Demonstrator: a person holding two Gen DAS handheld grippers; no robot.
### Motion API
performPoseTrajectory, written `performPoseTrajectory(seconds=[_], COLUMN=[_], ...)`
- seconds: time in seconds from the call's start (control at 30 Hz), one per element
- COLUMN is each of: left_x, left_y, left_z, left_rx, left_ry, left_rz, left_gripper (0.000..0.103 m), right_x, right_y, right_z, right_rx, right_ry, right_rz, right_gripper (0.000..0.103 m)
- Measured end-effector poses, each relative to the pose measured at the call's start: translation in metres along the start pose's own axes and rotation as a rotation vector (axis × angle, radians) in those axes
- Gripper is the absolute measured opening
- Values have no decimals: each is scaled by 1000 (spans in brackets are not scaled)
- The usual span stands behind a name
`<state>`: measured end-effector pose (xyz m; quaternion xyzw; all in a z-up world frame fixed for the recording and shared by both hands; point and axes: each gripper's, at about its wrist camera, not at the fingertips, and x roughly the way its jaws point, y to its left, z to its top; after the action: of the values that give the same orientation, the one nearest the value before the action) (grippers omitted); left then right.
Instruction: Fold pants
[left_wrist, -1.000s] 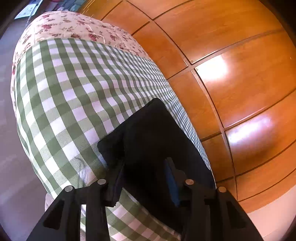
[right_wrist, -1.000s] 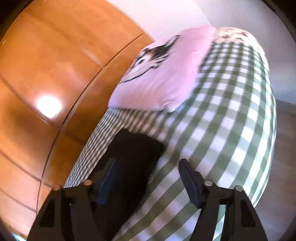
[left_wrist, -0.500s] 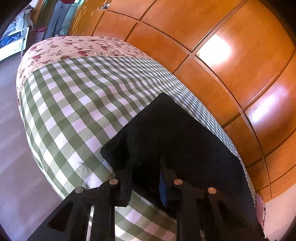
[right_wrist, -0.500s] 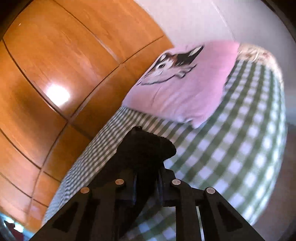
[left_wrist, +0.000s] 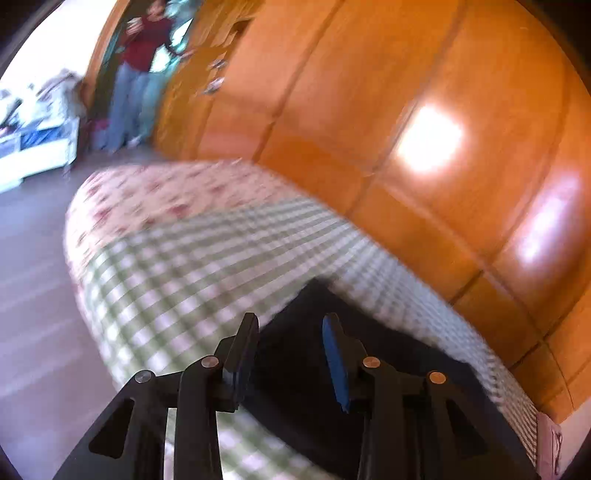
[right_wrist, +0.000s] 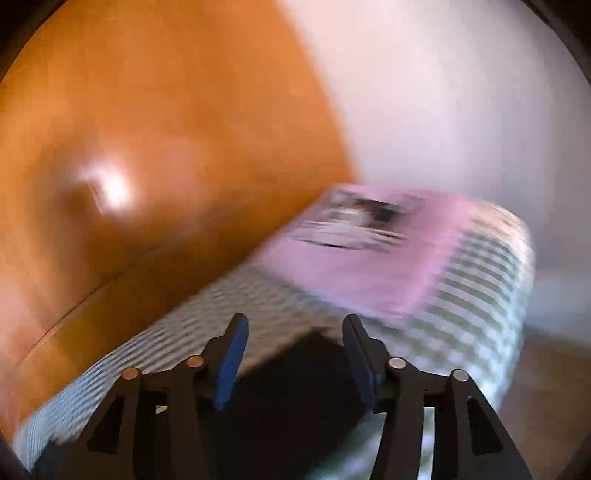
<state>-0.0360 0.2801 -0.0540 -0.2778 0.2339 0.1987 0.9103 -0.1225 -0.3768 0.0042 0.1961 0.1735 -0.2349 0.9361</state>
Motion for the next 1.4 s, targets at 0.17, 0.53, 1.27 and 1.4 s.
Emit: performPoseTrajectory(seconds=[0.17, 0.53, 1.27, 1.4], left_x=[45, 141, 136, 137], left_y=[-78, -136, -98, -98], left_z=[-7, -75, -76, -75], left_rx=[144, 283, 107, 100], left_ry=[146, 328, 270, 278], left_rz=[-186, -284, -332, -335], left_gripper=[38, 36, 33, 33], right_x=[28, 96, 176, 163], right_y=[117, 354, 432, 406], right_z=[-36, -152, -222, -191], right_rx=[-233, -446, -442, -318], right_ry=[232, 722, 803, 712], right_rz=[418, 878, 799, 832], right_gripper=[57, 46, 8, 16])
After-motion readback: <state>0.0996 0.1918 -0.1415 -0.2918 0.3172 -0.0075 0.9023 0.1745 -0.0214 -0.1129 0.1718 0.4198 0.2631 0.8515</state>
